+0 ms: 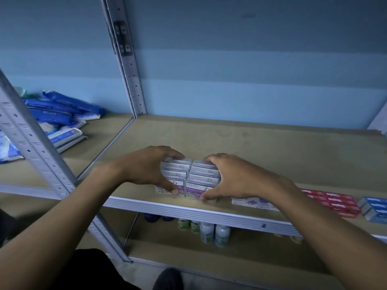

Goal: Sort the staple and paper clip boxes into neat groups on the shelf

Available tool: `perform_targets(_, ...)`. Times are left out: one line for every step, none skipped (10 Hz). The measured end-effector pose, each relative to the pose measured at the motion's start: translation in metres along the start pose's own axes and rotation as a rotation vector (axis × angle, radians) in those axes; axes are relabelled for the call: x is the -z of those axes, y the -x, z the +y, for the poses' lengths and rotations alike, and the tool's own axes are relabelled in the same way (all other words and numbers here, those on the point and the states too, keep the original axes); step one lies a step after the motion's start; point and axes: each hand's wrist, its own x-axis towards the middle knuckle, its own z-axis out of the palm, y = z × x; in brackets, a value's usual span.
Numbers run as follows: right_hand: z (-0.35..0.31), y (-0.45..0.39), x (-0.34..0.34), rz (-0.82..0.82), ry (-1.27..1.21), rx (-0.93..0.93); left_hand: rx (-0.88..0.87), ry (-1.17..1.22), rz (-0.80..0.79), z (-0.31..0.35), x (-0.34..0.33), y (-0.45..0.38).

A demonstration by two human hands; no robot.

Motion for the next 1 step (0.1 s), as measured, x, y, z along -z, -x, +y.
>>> perform_targets(0.0013,0.0054,0.0023,-0.008,-0.008,-0.018,0.006,-0.026,0.02,0.0032,0.0002,0.0048)
